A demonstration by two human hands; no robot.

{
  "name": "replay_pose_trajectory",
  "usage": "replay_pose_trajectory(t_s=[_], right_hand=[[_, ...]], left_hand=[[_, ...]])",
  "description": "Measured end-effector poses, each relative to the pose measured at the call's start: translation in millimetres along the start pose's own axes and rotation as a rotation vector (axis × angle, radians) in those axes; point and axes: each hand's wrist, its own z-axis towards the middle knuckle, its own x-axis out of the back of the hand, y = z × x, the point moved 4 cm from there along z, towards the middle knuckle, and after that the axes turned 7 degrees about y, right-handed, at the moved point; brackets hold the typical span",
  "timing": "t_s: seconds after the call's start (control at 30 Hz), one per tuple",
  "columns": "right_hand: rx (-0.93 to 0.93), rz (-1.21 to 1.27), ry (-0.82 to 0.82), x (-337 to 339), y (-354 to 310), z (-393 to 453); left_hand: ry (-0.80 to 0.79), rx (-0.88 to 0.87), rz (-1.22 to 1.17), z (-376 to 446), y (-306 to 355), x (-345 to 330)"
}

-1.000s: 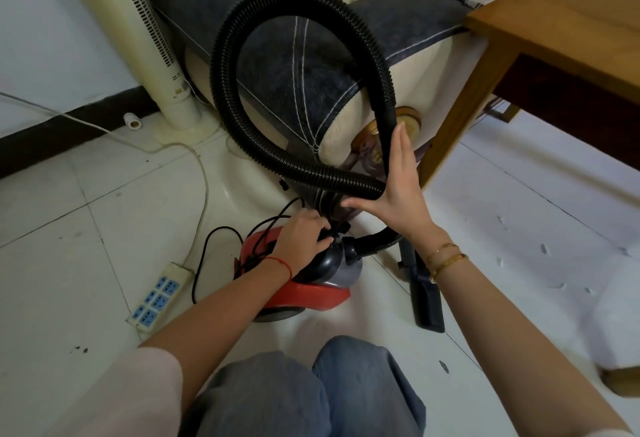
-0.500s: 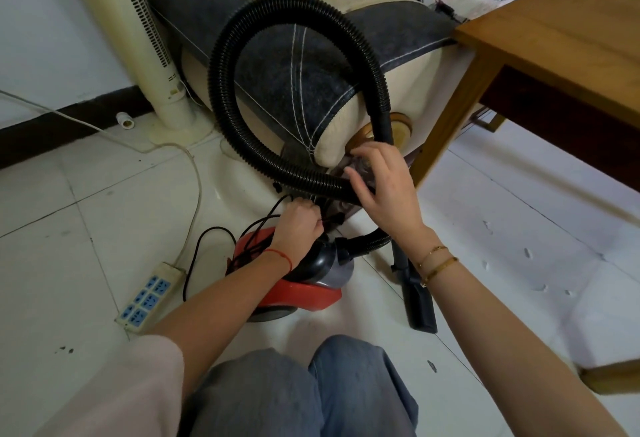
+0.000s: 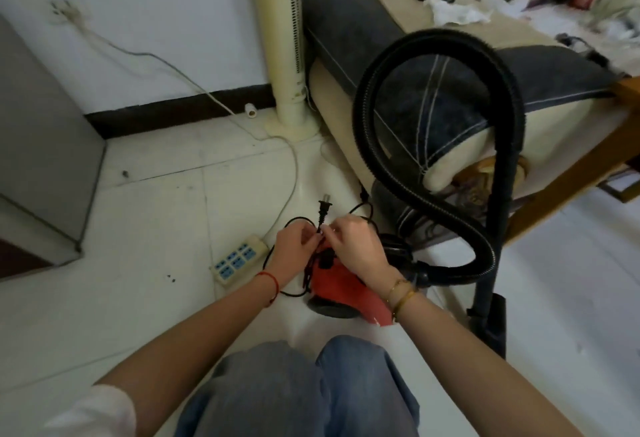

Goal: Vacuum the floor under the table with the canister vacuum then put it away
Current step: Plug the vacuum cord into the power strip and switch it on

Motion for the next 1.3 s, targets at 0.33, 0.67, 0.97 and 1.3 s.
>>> replay_pose_trajectory(t_s=[0.33, 0.67, 0.97, 1.3], right_hand=[[-0.135, 0.306, -0.168, -85, -55, 24], [0.245, -0.024, -0.427, -149, -107, 91], [0.643, -0.424, -0.519, -261, -120, 102], [0.812, -0.635, -0.669, -361, -134, 91]], left_hand=[[0.017, 0.122, 0.047, -18, -83, 50], [0.039, 0.271, 0.330, -17, -215, 92], [-0.012, 0.308, 0.397, 16, -301, 43], [0.065, 0.312, 0.312, 18, -359, 8]])
